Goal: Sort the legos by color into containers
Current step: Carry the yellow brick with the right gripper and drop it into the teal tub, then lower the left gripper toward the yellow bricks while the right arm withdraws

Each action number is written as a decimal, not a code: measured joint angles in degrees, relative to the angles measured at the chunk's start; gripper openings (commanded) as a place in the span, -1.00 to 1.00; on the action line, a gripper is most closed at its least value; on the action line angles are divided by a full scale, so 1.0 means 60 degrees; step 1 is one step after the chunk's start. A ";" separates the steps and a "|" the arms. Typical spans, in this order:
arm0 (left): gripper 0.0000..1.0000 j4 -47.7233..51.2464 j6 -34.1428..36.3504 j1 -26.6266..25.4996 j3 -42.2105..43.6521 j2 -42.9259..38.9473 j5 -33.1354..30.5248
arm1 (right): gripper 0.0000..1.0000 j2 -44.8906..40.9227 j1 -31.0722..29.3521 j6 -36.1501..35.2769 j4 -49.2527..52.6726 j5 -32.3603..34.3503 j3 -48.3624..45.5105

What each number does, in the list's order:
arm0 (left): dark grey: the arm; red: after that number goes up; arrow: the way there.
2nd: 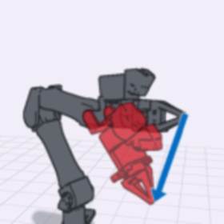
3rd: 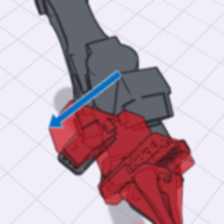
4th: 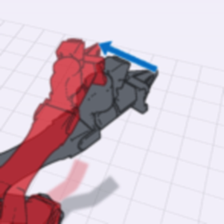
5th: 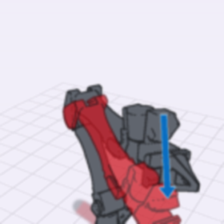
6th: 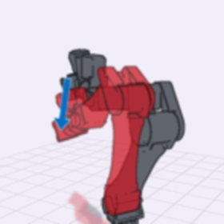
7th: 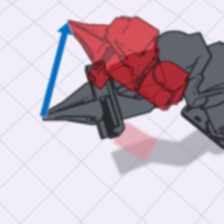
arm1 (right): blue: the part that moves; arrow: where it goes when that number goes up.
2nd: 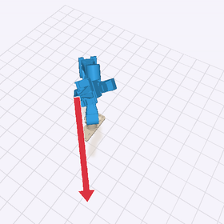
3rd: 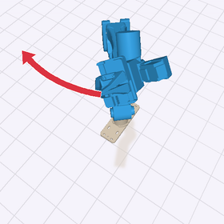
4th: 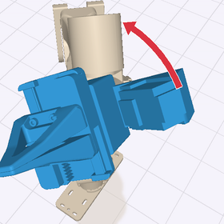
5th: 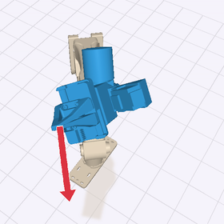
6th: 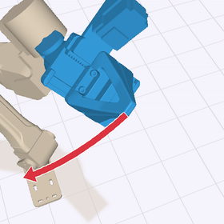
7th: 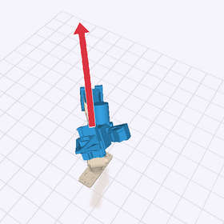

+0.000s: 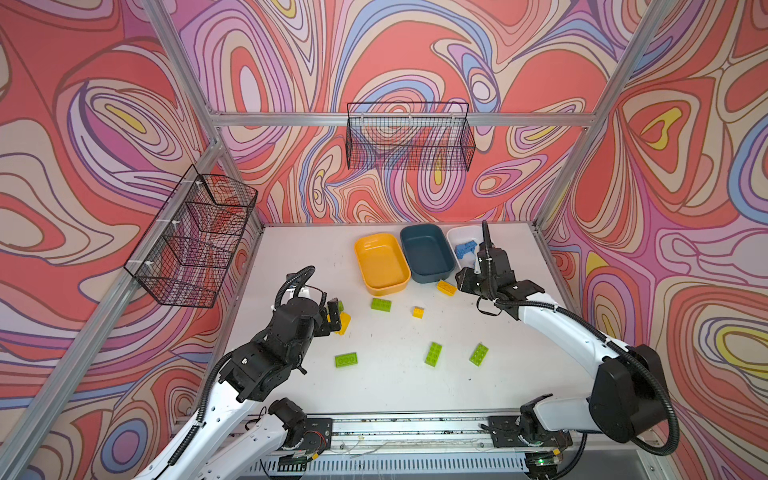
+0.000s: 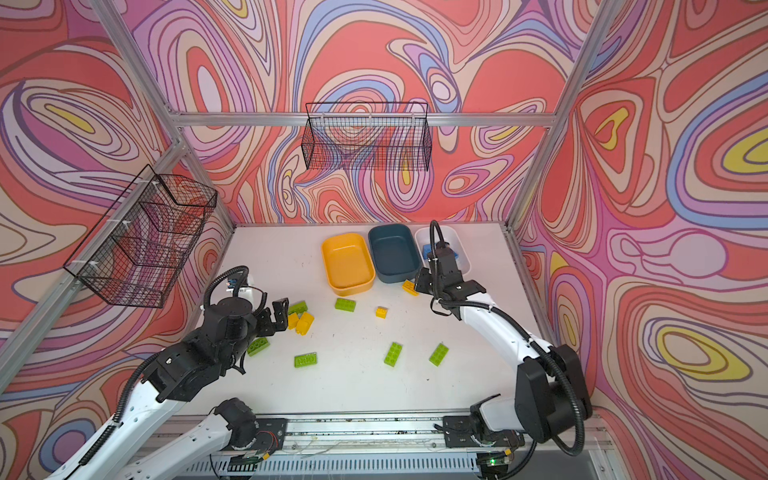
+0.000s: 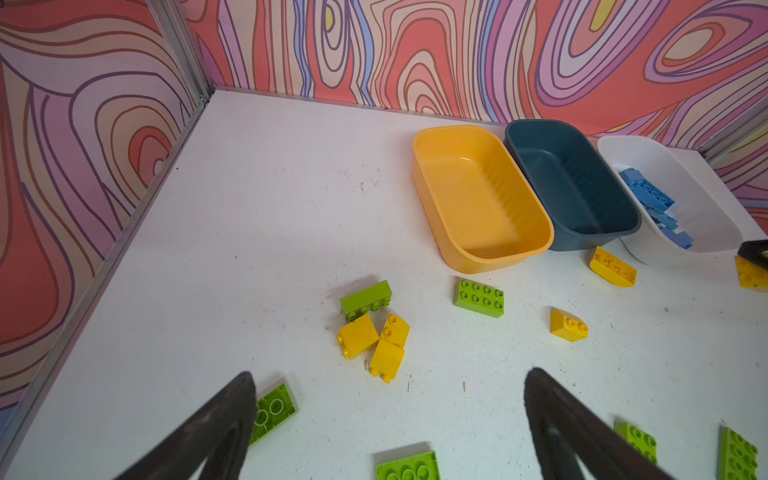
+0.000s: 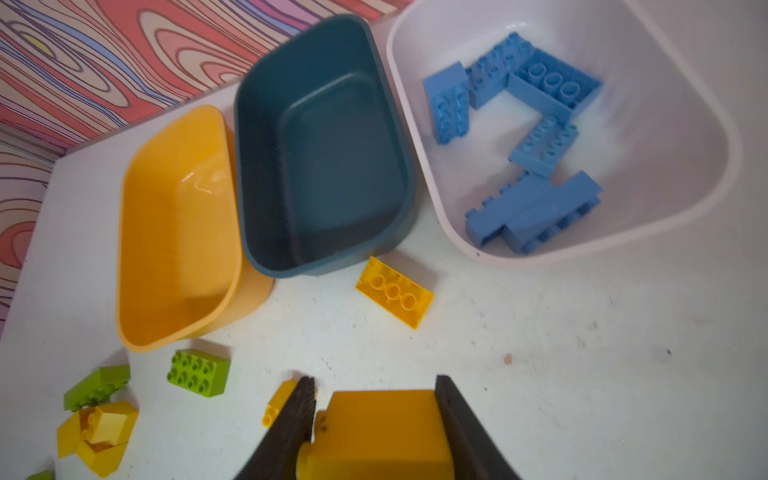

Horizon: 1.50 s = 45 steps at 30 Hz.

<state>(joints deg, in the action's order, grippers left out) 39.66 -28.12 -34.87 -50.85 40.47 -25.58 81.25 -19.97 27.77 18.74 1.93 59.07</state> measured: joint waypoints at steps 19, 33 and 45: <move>1.00 0.0113 -0.0109 0.0000 -0.0015 0.0448 0.0113 | -0.19 0.5144 -0.0018 -0.0579 -0.0251 -0.0484 0.5144; 1.00 0.0175 -0.0102 0.0000 -0.0091 0.0714 0.0237 | 0.13 0.6320 -0.0018 -0.0579 -0.0102 -0.0699 0.6448; 0.99 0.0510 -0.0357 0.0000 -0.0138 0.1293 0.0729 | 0.38 0.6273 -0.0018 -0.0743 -0.0033 -0.0827 0.6553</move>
<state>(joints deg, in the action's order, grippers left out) 42.72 -30.26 -34.87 -51.68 48.23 -21.21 118.89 -20.08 23.31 18.55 -3.03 98.39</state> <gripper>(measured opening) 0.999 0.689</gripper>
